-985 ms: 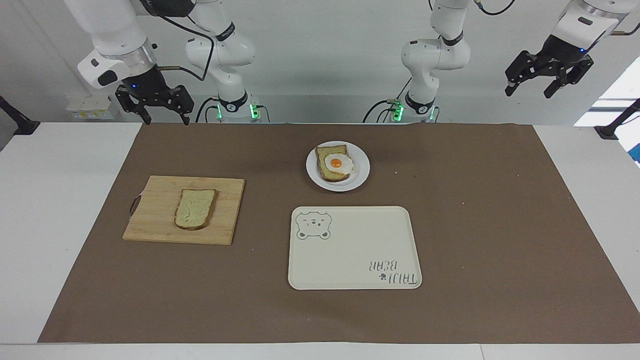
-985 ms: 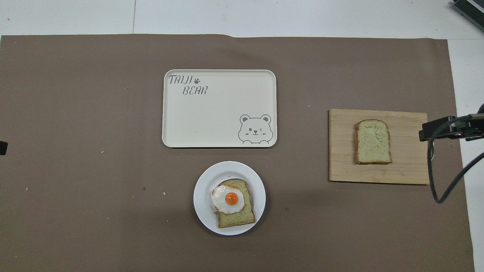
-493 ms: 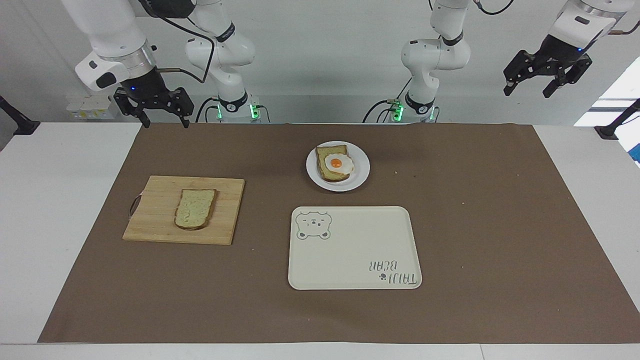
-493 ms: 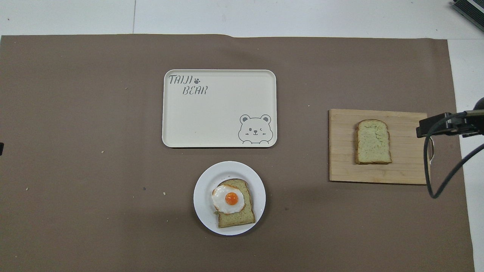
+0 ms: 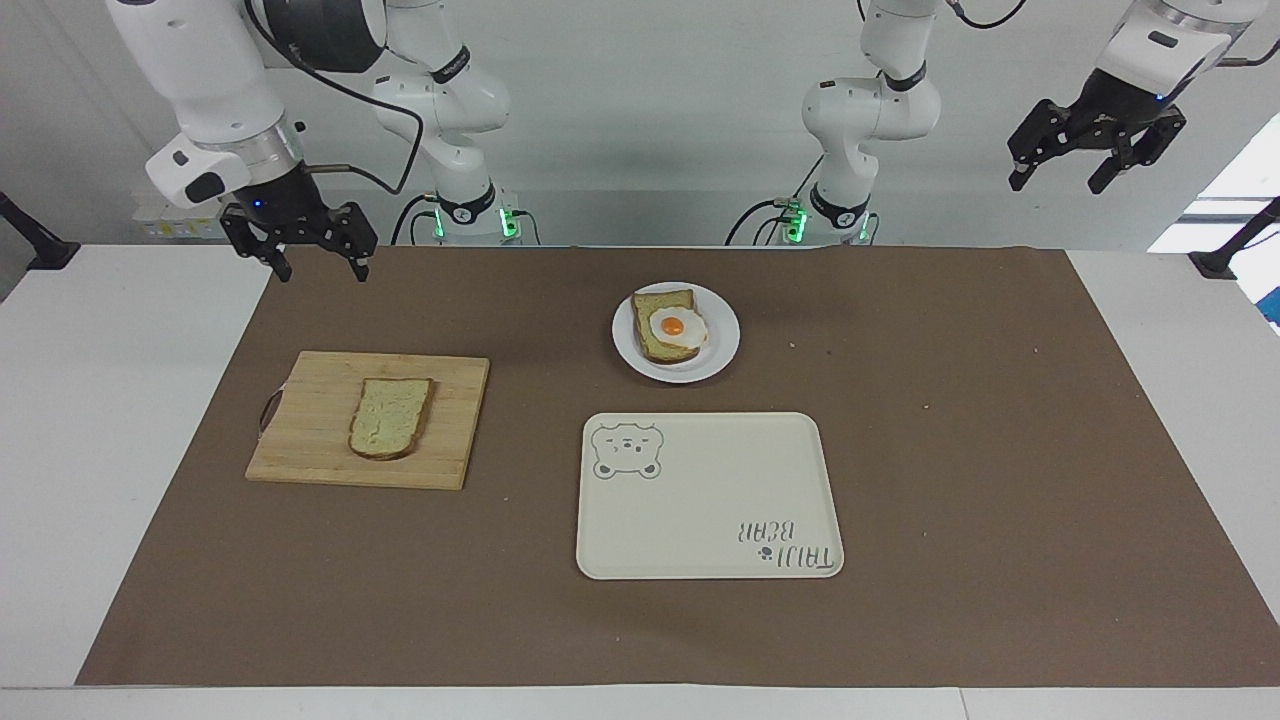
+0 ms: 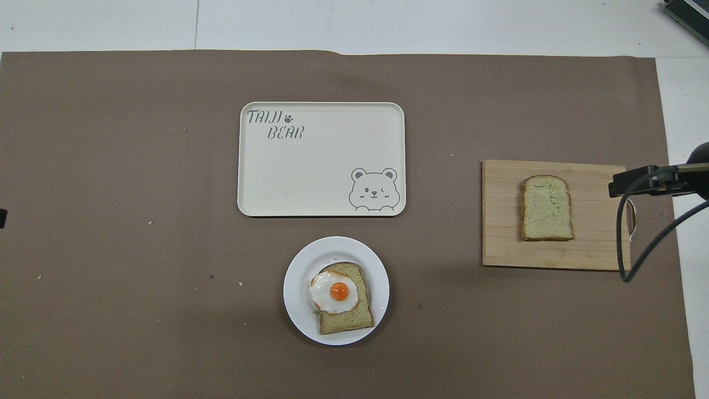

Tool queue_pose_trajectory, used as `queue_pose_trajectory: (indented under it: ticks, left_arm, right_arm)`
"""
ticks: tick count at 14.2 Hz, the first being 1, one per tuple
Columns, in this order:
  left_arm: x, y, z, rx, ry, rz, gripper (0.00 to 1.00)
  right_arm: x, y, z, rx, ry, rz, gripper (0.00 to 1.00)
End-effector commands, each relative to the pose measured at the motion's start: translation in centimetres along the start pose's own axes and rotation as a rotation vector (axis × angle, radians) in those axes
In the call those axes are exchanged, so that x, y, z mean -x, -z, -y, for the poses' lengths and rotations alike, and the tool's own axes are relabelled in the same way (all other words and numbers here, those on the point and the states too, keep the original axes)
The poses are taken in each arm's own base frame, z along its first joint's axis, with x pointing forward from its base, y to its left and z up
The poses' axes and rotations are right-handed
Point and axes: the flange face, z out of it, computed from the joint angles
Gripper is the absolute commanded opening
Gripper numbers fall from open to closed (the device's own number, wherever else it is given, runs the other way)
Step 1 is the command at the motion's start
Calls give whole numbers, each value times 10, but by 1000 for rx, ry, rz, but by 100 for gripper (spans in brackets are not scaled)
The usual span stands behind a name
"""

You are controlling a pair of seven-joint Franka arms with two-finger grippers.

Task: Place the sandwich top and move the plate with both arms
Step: 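Reach the right gripper down and grasp the bread slice on the board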

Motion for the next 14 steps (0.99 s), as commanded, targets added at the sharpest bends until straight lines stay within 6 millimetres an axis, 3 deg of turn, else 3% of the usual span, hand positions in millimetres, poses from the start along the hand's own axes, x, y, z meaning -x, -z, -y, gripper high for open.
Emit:
queue_pose_trajectory:
  ticks: [1, 5, 10, 14]
  left_arm:
    - [7, 1, -1, -9, 4, 5, 100]
    - [8, 1, 5, -8, 16, 7, 100]
    - [8, 1, 1, -8, 8, 8, 100]
    - [7, 0, -2, -8, 1, 10, 100]
  right_arm:
    - [-10, -35, -4, 9, 22, 10, 100]
    - [-11, -92, -11, 12, 9, 0, 100]
    - [-13, -135, -11, 10, 7, 26, 100]
    - [-8, -154, -11, 9, 8, 33, 100]
